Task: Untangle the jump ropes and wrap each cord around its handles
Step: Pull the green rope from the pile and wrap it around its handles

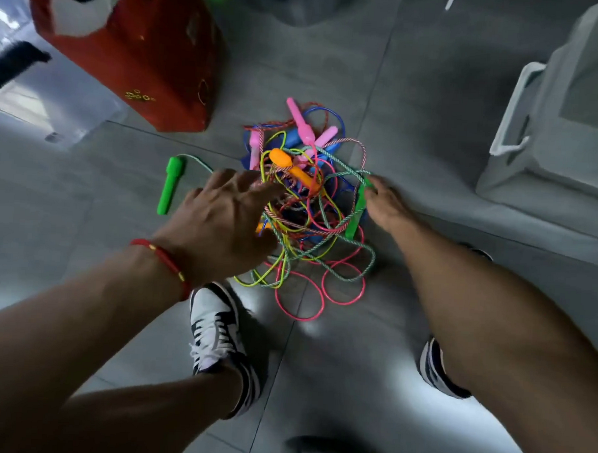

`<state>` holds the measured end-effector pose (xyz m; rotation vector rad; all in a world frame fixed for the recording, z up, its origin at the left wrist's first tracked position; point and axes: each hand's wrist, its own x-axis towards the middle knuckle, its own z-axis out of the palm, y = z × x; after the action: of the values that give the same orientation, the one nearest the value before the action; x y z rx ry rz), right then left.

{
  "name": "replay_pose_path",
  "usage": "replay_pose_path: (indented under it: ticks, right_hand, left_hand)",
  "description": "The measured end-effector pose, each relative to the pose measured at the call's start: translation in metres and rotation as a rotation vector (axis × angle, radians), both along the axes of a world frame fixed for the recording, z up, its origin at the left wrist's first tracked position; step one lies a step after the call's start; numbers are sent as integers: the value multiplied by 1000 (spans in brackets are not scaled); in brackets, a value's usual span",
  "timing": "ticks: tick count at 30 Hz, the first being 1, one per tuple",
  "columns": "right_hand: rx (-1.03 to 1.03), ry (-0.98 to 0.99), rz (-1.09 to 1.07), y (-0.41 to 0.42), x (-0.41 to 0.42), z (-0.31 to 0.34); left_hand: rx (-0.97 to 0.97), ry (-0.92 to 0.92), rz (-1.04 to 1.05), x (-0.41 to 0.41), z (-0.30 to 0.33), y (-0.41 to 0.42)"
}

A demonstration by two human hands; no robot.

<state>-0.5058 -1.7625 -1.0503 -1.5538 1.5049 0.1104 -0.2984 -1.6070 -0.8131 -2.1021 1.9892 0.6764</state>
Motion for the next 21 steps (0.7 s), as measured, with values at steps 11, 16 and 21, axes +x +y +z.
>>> replay_pose_path:
  ticks: [11,16,21]
  right_hand:
    - [-216,20,-147,-7,11,-1]
    - [-394,-92,-367,25,-24,55]
    - [-93,-580,-337,81,-53,140]
  left_hand:
    - [97,17,-36,-12,-8,-43]
    - [134,159,68,-27,4,-34]
    - [291,342,418,-65,12,-33]
